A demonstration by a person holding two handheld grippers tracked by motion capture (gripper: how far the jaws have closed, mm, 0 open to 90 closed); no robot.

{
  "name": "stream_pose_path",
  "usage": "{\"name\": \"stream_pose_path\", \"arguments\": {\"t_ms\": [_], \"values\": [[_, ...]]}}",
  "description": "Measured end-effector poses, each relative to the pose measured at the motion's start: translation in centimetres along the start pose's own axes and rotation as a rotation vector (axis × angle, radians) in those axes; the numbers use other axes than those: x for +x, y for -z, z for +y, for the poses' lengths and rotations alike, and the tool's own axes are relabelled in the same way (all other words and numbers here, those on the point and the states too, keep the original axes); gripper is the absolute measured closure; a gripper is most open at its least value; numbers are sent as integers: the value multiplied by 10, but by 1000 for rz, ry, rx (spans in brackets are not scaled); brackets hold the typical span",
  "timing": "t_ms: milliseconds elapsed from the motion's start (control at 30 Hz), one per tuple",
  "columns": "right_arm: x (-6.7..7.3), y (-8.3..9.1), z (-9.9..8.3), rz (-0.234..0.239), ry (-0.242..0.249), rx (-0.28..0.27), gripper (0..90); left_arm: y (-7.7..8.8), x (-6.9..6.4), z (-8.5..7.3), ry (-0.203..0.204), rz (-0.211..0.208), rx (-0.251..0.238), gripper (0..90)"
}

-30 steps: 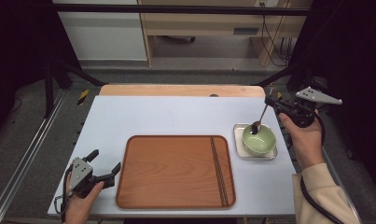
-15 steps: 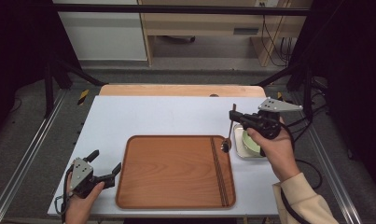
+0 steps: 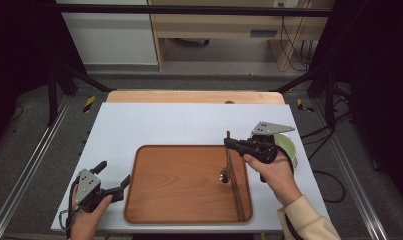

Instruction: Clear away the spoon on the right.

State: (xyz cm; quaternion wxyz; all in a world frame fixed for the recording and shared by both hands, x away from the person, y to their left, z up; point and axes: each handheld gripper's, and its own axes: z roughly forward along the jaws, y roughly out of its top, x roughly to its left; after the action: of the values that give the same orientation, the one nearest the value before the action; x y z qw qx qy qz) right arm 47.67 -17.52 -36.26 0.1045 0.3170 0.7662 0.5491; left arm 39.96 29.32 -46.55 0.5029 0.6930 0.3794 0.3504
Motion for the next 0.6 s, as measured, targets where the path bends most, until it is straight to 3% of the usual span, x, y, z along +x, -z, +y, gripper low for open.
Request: {"name": "stream_pose_path", "arguments": {"t_ms": [300,600], "values": [[13,-12,-19,57,-12,50,894,-1,0,-1,1,-2,1,65],[15,-17,-31,79,-33,92,893,0,-1,1,-6,1,-1,65]]}}
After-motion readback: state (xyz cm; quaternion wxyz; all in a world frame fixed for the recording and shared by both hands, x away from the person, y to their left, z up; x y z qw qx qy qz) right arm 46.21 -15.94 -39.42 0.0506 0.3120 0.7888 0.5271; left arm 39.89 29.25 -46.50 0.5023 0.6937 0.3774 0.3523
